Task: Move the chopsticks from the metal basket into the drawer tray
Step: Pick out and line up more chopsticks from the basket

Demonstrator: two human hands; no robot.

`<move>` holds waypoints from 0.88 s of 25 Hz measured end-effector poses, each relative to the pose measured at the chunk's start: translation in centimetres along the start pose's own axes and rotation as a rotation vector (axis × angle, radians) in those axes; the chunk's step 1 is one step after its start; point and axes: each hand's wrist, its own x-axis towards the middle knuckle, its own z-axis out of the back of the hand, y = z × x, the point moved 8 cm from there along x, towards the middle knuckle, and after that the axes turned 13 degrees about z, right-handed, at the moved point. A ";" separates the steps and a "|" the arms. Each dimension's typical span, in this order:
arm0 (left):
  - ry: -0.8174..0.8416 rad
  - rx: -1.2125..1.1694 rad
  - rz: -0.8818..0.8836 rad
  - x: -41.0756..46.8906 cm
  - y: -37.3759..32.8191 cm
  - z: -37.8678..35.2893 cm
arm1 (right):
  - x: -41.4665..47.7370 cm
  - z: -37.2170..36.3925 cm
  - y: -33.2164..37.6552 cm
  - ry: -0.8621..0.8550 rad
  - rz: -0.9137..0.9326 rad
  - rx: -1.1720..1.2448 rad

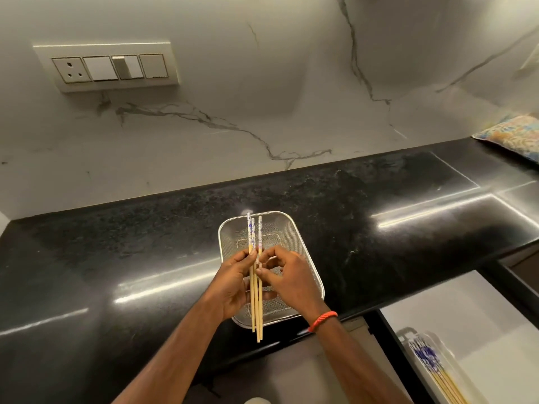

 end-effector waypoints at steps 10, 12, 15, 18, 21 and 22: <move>0.039 0.069 0.027 0.6 2.2 -3.1 | -2.5 2.5 -2.2 -0.185 -0.214 0.327; 0.048 0.091 0.036 0.7 2.5 -3.7 | -3.1 2.9 -2.5 -0.186 -0.209 0.340; 0.067 0.119 0.053 1.0 3.2 -4.7 | -4.0 3.7 -3.3 -0.215 -0.225 0.342; 0.074 0.149 0.059 1.2 3.8 -5.9 | -5.0 4.6 -4.1 -0.253 -0.242 0.366; 0.074 0.187 0.068 1.3 4.4 -7.2 | -5.9 5.7 -4.8 -0.296 -0.254 0.374; 0.066 0.201 0.073 1.4 4.6 -7.6 | -6.2 6.1 -5.1 -0.311 -0.259 0.377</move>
